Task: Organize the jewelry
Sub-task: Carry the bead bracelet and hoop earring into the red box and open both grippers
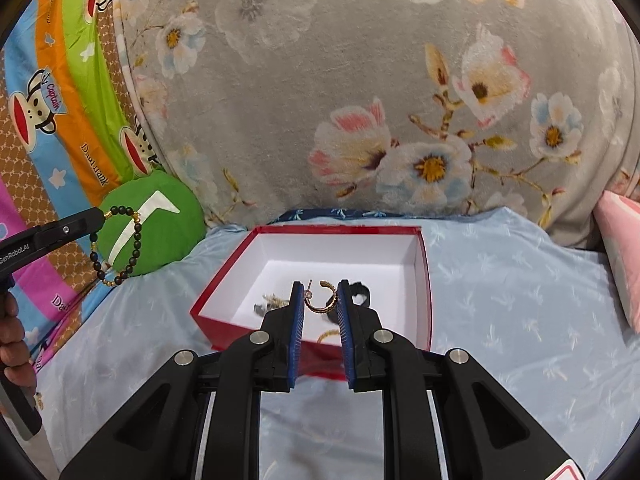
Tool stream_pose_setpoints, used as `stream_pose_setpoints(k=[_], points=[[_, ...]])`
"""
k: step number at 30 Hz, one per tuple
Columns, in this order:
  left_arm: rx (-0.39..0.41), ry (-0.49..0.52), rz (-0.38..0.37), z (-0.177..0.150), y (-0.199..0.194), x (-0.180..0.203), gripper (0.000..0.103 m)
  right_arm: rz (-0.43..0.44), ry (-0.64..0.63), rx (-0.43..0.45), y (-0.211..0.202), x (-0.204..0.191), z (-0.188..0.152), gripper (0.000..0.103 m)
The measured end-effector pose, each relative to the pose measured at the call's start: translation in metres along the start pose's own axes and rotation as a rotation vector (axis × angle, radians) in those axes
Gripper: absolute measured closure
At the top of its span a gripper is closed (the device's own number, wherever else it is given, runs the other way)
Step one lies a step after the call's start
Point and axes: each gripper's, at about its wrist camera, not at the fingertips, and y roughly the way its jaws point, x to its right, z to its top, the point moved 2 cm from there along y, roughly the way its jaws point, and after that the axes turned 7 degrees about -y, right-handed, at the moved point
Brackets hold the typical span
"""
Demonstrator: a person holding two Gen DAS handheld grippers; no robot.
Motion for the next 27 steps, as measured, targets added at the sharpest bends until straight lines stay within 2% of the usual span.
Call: stream_pose_setpoints(k=[4, 15, 27], points=[[0.005, 0.000, -0.006, 0.009, 0.016, 0.004, 0.096, 0.000, -0.008, 0.010, 0.015, 0.004, 0.012, 0.088], [-0.061, -0.022, -0.012, 0.014, 0.077, 0.000, 0.096, -0.010, -0.027, 0.000, 0.059, 0.011, 0.027, 0.088], [-0.180, -0.020, 0.050, -0.010, 0.164, -0.008, 0.096, -0.023, 0.006, -0.093, 0.131, 0.028, 0.013, 0.088]])
